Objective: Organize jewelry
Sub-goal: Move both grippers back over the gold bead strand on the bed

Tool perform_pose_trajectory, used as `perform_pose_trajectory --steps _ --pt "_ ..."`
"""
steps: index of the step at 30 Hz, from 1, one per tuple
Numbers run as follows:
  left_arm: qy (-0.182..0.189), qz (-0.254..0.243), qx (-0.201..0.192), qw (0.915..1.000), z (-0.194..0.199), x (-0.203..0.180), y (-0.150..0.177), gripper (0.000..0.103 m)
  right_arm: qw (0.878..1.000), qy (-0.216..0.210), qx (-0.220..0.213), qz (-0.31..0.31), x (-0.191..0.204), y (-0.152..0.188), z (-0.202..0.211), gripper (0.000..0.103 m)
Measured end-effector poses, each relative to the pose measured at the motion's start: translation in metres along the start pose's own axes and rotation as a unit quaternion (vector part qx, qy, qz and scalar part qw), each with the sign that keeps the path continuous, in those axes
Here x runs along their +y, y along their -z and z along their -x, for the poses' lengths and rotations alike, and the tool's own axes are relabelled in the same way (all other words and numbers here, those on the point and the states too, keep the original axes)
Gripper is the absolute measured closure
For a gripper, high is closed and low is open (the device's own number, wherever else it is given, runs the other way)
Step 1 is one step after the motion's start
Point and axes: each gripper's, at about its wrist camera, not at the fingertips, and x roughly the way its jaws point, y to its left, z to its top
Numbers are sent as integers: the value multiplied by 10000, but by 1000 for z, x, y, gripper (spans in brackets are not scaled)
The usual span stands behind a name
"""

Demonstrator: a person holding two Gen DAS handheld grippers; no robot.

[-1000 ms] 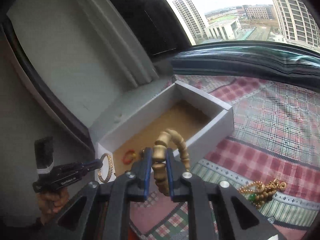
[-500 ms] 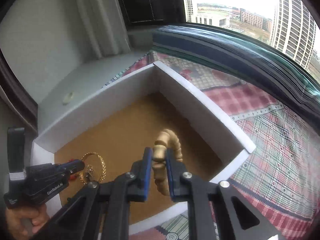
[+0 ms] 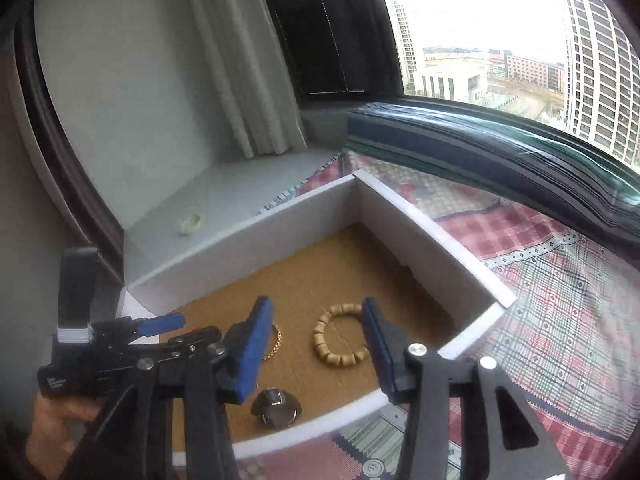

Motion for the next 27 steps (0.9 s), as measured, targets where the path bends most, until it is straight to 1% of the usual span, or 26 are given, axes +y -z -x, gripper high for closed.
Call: perform_pose_trajectory --steps 4,7,10,13,17,20,23,27 --pt "522 -490 -125 9974 35 -44 34 24 9994 255 -169 168 -8 32 74 53" --pt "827 -883 -110 9926 50 -77 64 22 9975 643 -225 183 -19 57 128 51" --pt "1069 -1165 8 9874 53 -106 97 20 9940 1066 -193 131 -29 87 170 51" --pt "1182 -1417 188 9826 46 -130 133 20 9902 1392 -116 -32 -40 121 196 51" --pt "1145 -1701 542 9772 18 -158 175 20 9842 1729 88 -365 -60 179 200 50" --pt "1069 -1821 735 9747 0 -173 197 20 9794 1839 244 -797 -76 225 193 50" --pt "1011 -1879 849 9733 -13 -182 208 20 9744 1866 419 -1185 -90 262 181 50" --pt "851 -2070 721 9720 -21 -190 210 20 9696 1883 543 -1462 -105 288 172 50"
